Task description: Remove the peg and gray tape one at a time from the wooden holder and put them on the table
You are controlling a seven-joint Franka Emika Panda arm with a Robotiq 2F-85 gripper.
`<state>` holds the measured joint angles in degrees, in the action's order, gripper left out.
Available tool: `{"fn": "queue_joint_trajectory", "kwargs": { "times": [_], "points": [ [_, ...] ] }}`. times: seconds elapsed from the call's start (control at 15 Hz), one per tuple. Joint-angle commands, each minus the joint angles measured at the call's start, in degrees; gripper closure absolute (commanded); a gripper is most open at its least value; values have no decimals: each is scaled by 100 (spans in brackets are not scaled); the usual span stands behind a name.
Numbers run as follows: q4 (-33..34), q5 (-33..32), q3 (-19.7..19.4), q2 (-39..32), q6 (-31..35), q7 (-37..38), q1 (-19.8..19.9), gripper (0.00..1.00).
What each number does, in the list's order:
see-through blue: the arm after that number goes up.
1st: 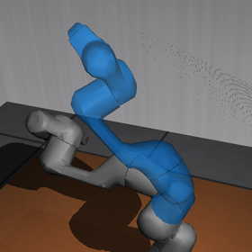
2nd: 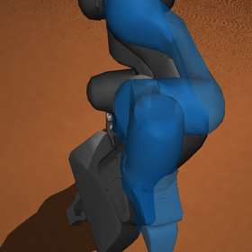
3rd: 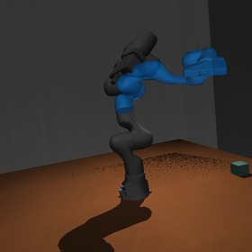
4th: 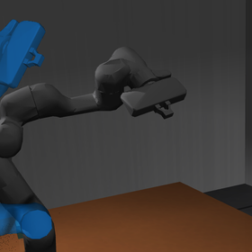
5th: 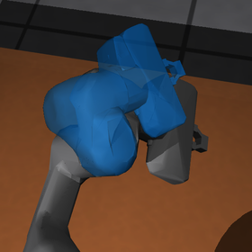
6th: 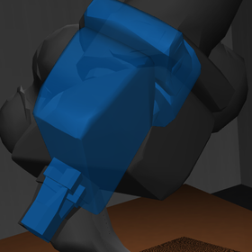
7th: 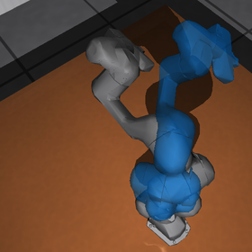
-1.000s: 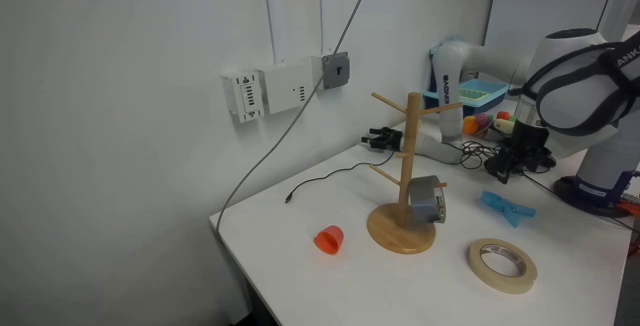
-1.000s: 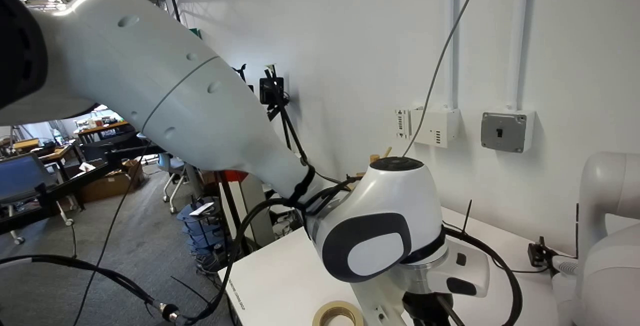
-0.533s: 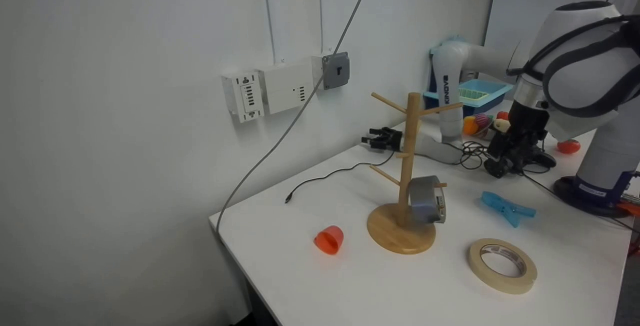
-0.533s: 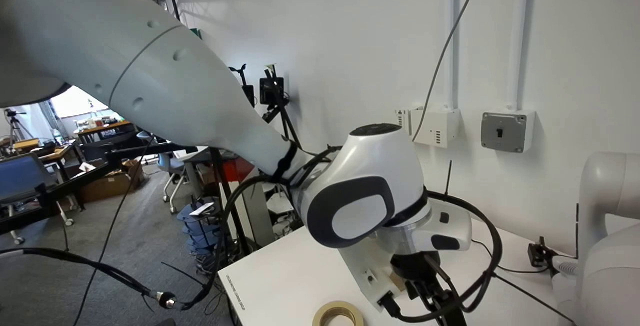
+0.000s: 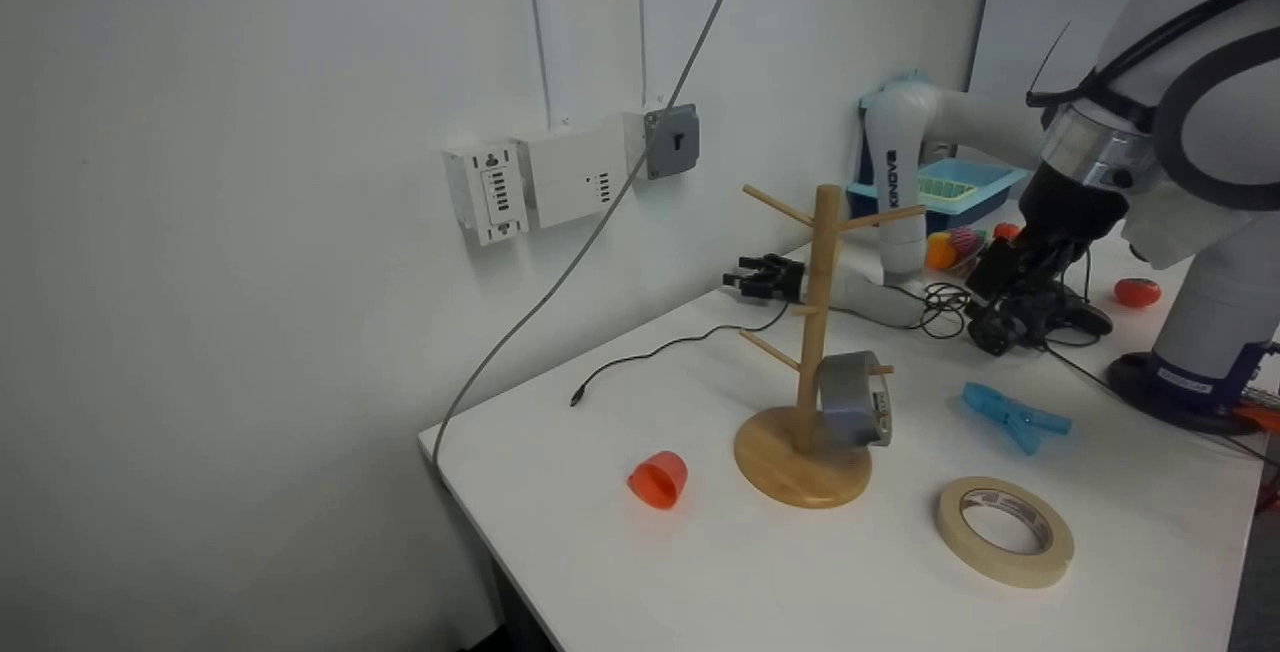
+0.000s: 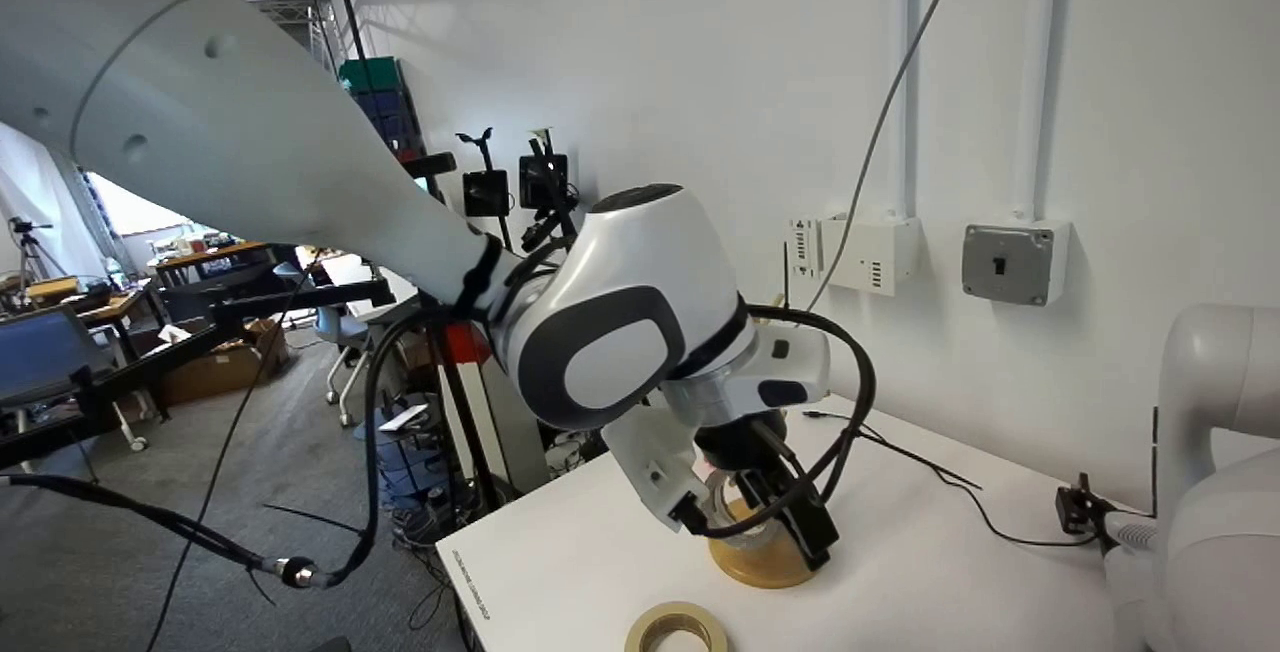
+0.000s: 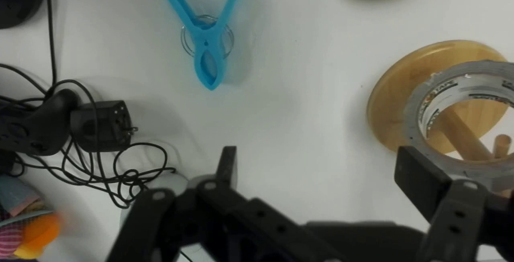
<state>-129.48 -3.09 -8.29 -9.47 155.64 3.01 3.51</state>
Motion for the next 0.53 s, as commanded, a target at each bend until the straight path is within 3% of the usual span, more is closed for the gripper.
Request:
{"fn": "queue_joint_trajectory", "kwargs": {
  "times": [0.0, 0.47],
  "points": [
    [-681, -112, 133, 567, 470, 50, -30, 0],
    [-1289, 40, 479, 998, 937, 69, -101, 0]
  ]
}}
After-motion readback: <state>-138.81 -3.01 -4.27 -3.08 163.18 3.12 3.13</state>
